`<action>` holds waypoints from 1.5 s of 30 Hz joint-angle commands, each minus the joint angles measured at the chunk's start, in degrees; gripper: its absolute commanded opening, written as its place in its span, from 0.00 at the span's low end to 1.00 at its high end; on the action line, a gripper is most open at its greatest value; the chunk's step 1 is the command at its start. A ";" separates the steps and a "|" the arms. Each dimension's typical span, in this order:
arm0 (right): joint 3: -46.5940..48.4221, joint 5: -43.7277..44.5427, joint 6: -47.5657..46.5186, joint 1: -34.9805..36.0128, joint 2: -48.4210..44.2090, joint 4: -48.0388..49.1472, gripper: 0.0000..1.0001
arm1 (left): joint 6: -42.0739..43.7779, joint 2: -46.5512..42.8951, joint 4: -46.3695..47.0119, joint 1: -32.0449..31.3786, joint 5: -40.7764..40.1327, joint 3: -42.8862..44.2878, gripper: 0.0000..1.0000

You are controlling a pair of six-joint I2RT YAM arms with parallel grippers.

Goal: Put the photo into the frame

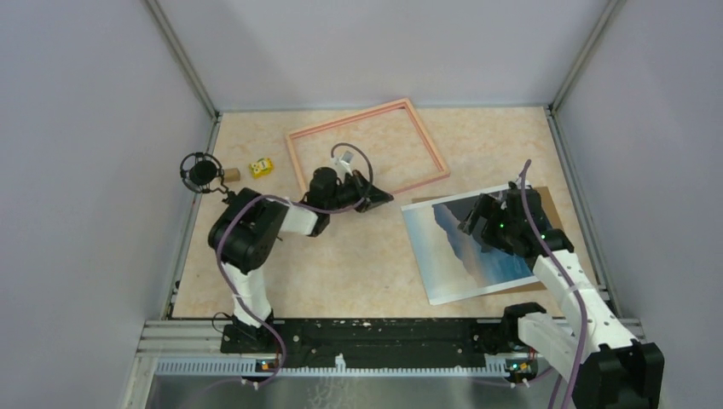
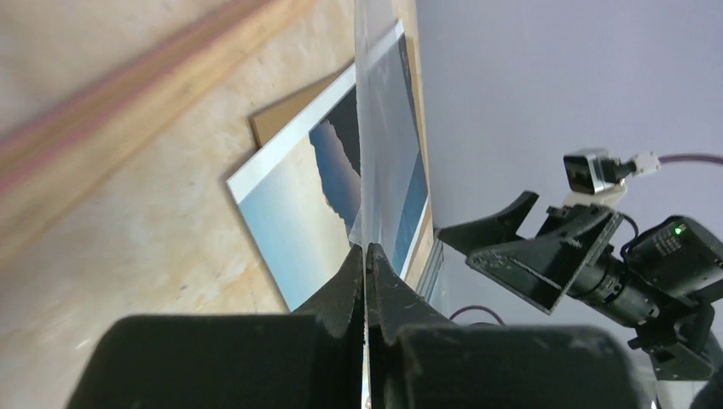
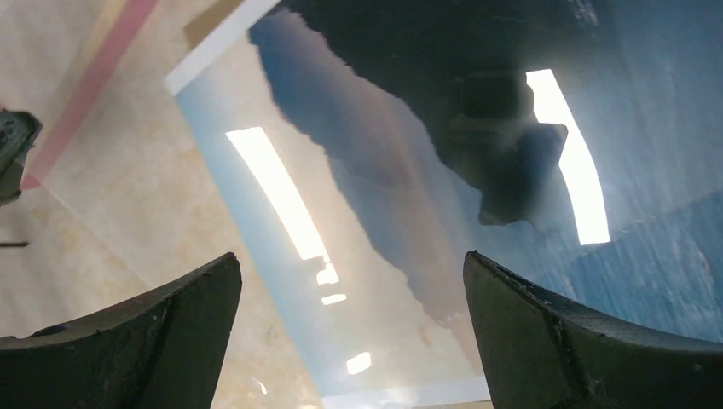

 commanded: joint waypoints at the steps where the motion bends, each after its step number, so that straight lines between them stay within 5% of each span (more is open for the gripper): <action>1: 4.57 -9.11 -2.61 -0.49 -3.24 -1.70 0.99 | 4.58 -9.52 -7.27 6.39 3.52 -3.93 0.00; 6: 6.21 -14.18 -1.72 -0.47 -0.84 -0.29 0.99 | 13.09 -17.58 -22.77 11.48 2.42 -2.04 0.00; 12: 1.45 -24.53 8.37 -0.04 -2.46 13.08 0.99 | 13.92 -21.62 -26.56 16.19 4.84 -2.06 0.00; 18: 8.28 -13.12 1.41 -0.03 0.34 4.78 0.99 | 14.41 -20.85 -31.03 20.77 8.05 0.93 0.00; 25: 10.13 -11.17 0.52 -1.79 6.36 7.17 0.99 | 15.38 -18.98 -33.92 23.32 5.29 3.45 0.00; 32: 14.08 -12.98 -2.98 -8.37 18.00 15.25 0.99 | 17.10 -11.16 -44.63 24.15 2.64 12.83 0.00; 39: 18.77 -6.74 2.60 -10.67 31.58 31.13 0.99 | 19.02 -8.17 -44.68 25.14 -0.51 13.35 0.00; 45: 31.83 -15.15 4.00 -10.70 47.88 38.61 0.99 | 26.11 -3.75 -55.40 26.14 -5.49 19.82 0.00</action>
